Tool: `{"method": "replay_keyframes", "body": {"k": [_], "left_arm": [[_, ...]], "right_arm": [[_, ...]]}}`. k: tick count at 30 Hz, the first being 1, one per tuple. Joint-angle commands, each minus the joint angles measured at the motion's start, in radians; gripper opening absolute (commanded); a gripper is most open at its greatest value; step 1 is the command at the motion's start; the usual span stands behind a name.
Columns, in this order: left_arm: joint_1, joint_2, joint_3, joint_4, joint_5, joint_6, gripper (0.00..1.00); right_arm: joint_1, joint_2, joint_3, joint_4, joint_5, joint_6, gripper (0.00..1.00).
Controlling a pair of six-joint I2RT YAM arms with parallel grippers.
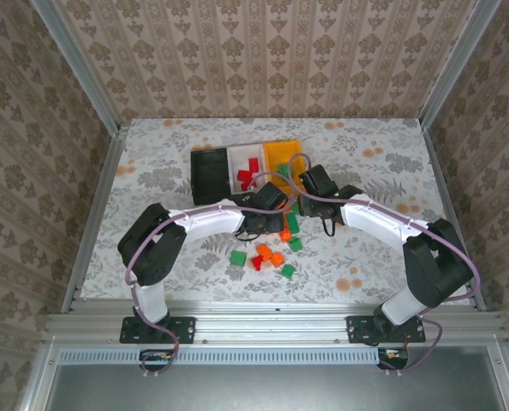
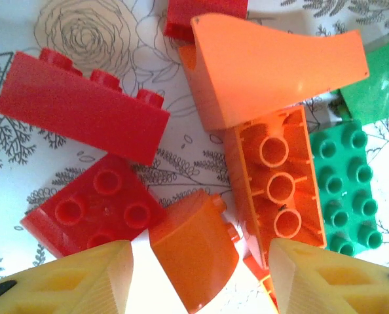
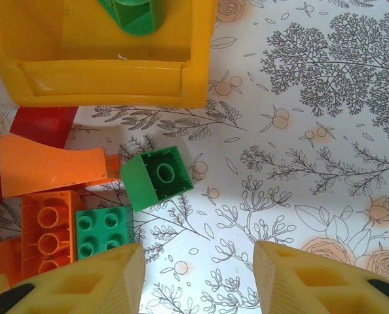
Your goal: Sort the legos into containers by color
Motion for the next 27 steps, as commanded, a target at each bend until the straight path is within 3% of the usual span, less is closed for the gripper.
{"method": "replay_keyframes", "body": {"k": [1,20,27], "left_arm": [[0.013,0.027,0.022,-0.049,-0.033,-0.008,0.56],[-0.026,0.012,0.009,-0.136,-0.054,0.068,0.24],[-0.045,-0.008,-0.016,-0.145,-0.052,0.072,0.21]], "right_arm": [[-0.002,-0.010,-0.013,0.023,-0.024,0.011,0.48],[-0.002,-0.024,-0.022,0.034,-0.028,0.008,0.48],[-0.002,-0.036,-0.024,0.033,-0.025,0.007,0.48]]}}
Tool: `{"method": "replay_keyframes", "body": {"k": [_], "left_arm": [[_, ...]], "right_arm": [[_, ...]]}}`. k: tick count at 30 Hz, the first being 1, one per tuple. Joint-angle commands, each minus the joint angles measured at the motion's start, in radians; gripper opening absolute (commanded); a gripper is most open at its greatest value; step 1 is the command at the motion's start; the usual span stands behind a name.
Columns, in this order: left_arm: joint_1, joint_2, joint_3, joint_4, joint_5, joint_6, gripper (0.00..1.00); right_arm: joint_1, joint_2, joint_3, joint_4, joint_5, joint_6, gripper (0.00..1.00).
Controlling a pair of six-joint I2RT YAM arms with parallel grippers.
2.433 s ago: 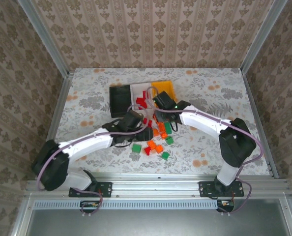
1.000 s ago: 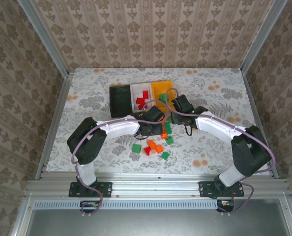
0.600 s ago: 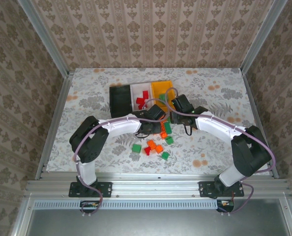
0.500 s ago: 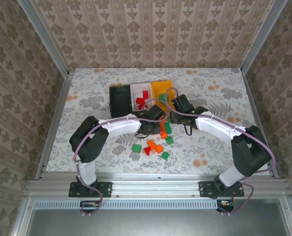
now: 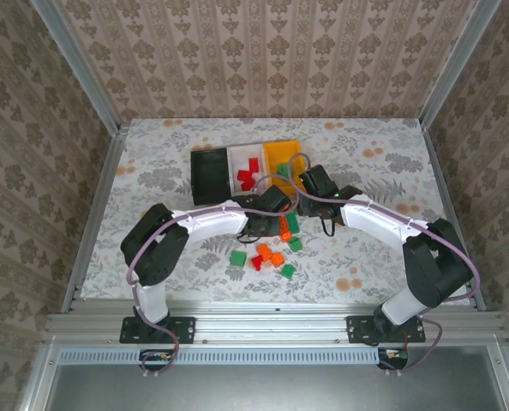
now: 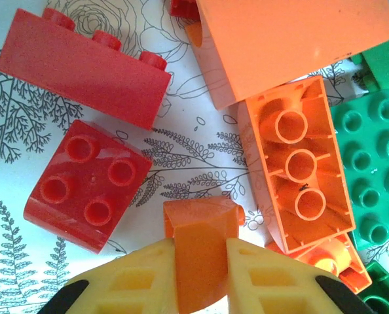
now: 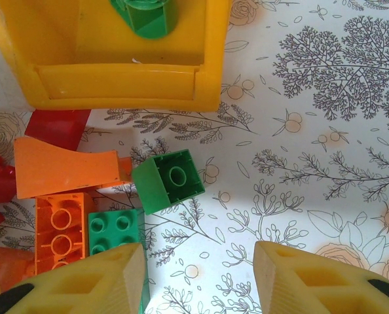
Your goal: Sort the legos into containers by color
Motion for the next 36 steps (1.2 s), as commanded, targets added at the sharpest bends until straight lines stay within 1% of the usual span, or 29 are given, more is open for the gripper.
{"method": "replay_keyframes", "body": {"k": [1,3,10,18,24,33,36], "left_arm": [[-0.016,-0.021,-0.034,-0.077,-0.004,0.020,0.19],[-0.022,-0.035,-0.043,-0.077,-0.003,0.019,0.16],[-0.031,-0.100,-0.048,-0.071,-0.003,0.051,0.13],[-0.027,-0.113,-0.031,-0.064,0.006,0.078,0.08],[-0.015,-0.118,-0.015,-0.064,0.018,0.100,0.00],[-0.010,-0.132,-0.015,-0.059,0.025,0.110,0.00],[0.010,-0.159,-0.002,-0.080,0.020,0.129,0.00]], "right_arm": [[-0.002,-0.039,-0.017,0.008,-0.002,0.007,0.48],[-0.002,-0.041,-0.019,0.008,-0.001,0.008,0.48],[-0.002,-0.039,-0.018,0.012,-0.001,0.011,0.48],[-0.002,-0.040,-0.022,0.011,0.000,0.012,0.48],[-0.002,-0.037,-0.018,0.013,-0.001,0.011,0.48],[-0.002,-0.033,-0.014,0.013,0.000,0.009,0.48],[-0.002,-0.035,-0.013,0.012,0.001,0.008,0.48]]}}
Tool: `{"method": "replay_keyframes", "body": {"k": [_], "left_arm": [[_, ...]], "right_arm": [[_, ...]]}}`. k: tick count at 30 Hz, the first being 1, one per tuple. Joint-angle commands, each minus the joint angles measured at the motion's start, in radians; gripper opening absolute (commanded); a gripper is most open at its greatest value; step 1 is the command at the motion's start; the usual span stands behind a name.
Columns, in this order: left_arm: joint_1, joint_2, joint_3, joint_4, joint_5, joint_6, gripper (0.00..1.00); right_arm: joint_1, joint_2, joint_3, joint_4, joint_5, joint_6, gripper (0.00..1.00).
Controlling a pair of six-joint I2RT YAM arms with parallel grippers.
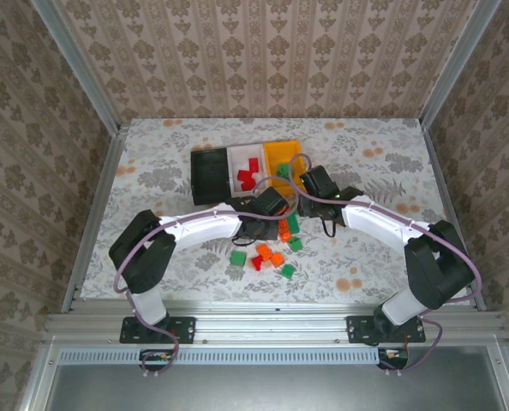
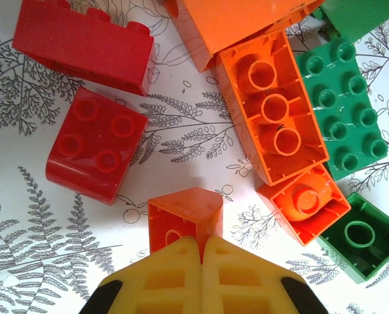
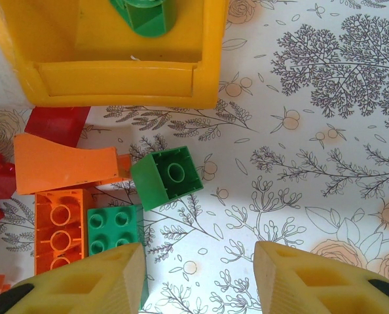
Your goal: Sort the legos into containers by color
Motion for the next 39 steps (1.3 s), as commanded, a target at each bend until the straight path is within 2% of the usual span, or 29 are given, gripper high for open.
{"method": "replay_keyframes", "body": {"k": [1,6,9,11,13,16,19,23,28,33,34,35,37,39], "left_arm": [[0.032,-0.076,0.038,-0.040,-0.006,0.045,0.00],[0.112,-0.142,0.082,-0.086,-0.012,0.125,0.00],[0.197,-0.155,0.117,-0.120,-0.013,0.168,0.00],[0.268,-0.155,0.113,-0.096,0.068,0.174,0.00],[0.291,-0.168,0.110,-0.075,0.101,0.194,0.00],[0.334,-0.179,0.139,-0.102,0.057,0.223,0.00],[0.425,-0.160,0.164,-0.092,0.043,0.239,0.00],[0.513,-0.060,0.241,-0.087,0.057,0.258,0.00],[0.533,0.073,0.326,-0.104,0.085,0.283,0.00],[0.543,0.124,0.345,-0.102,0.076,0.286,0.00],[0.544,0.124,0.342,-0.097,0.075,0.287,0.02],[0.546,0.122,0.343,-0.096,0.075,0.284,0.11],[0.548,0.113,0.351,-0.103,0.093,0.285,0.22],[0.548,0.088,0.348,-0.095,0.096,0.288,0.42]], "right_arm": [[-0.002,-0.024,0.000,0.011,0.000,0.009,0.48],[-0.002,-0.030,0.003,0.010,-0.006,0.009,0.48],[-0.002,-0.034,0.000,0.011,-0.009,0.010,0.48],[-0.002,-0.036,-0.002,0.015,-0.010,0.010,0.48],[-0.002,-0.035,-0.004,0.014,-0.007,0.007,0.48],[-0.002,-0.036,-0.007,0.015,-0.009,0.006,0.48],[-0.002,-0.031,-0.010,0.025,-0.014,0.010,0.48],[-0.002,-0.025,-0.006,0.024,-0.020,0.010,0.48],[-0.002,-0.028,0.005,0.015,-0.034,0.005,0.49],[0.008,-0.007,0.011,0.003,-0.075,0.011,0.54],[0.011,-0.006,0.009,0.003,-0.078,0.014,0.55],[0.013,-0.008,0.005,0.004,-0.084,0.019,0.55],[0.021,-0.015,-0.005,0.004,-0.093,0.026,0.56],[0.038,-0.022,-0.014,-0.005,-0.090,0.029,0.57]]}}
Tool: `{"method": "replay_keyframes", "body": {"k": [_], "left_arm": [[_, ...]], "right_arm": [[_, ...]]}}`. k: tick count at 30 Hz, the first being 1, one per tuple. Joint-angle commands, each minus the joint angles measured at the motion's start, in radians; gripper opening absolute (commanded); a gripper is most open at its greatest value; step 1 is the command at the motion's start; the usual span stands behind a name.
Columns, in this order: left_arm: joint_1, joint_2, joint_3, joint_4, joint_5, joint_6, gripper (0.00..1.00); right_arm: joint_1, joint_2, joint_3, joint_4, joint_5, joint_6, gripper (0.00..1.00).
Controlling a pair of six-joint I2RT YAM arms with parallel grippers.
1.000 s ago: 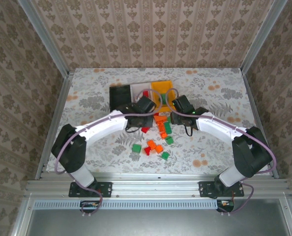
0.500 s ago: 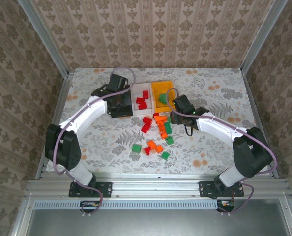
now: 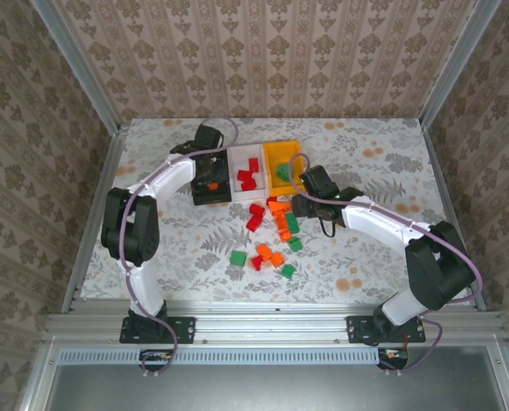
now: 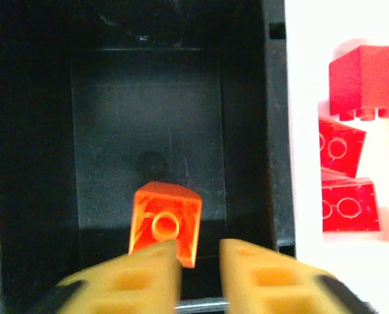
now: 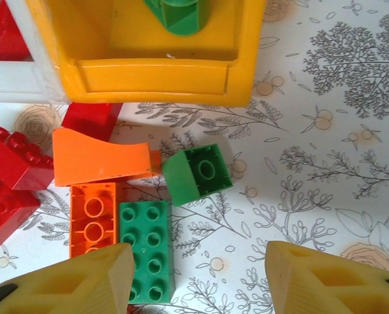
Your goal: Sort the legos into containers by color
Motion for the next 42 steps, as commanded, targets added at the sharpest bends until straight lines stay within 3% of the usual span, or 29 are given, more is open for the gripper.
{"method": "replay_keyframes", "body": {"k": [1,3,4,8,14,21,28,31,35,42], "left_arm": [[0.007,-0.064,0.032,-0.002,0.018,0.011,0.50],[0.007,-0.091,0.037,-0.006,0.021,0.022,0.65],[0.007,-0.106,0.043,-0.016,0.025,0.025,0.66],[0.005,-0.218,-0.036,0.028,0.089,0.007,0.67],[-0.012,-0.461,-0.379,0.205,0.220,-0.097,0.68],[-0.034,-0.686,-0.674,0.285,0.257,-0.210,0.69],[-0.045,-0.790,-0.742,0.241,0.269,-0.235,0.70],[-0.044,-0.816,-0.768,0.234,0.262,-0.239,0.70],[-0.044,-0.827,-0.784,0.238,0.262,-0.257,0.71],[-0.045,-0.821,-0.774,0.244,0.276,-0.263,0.71]], "right_arm": [[0.028,-0.019,-0.018,-0.027,-0.022,0.024,0.58],[0.045,-0.024,-0.029,-0.041,-0.018,0.028,0.58],[0.055,-0.029,-0.036,-0.051,-0.013,0.030,0.58],[0.099,-0.050,-0.077,-0.088,-0.016,0.050,0.61],[0.165,-0.037,-0.128,-0.114,-0.056,0.077,0.66],[0.218,0.015,-0.145,-0.086,-0.053,0.070,0.67],[0.216,0.106,-0.111,-0.076,-0.026,0.058,0.58],[0.219,0.092,-0.127,-0.065,-0.006,0.064,0.44],[0.223,0.049,-0.132,-0.075,0.009,0.042,0.33],[0.238,-0.101,-0.135,-0.177,0.084,0.065,0.29]]}}
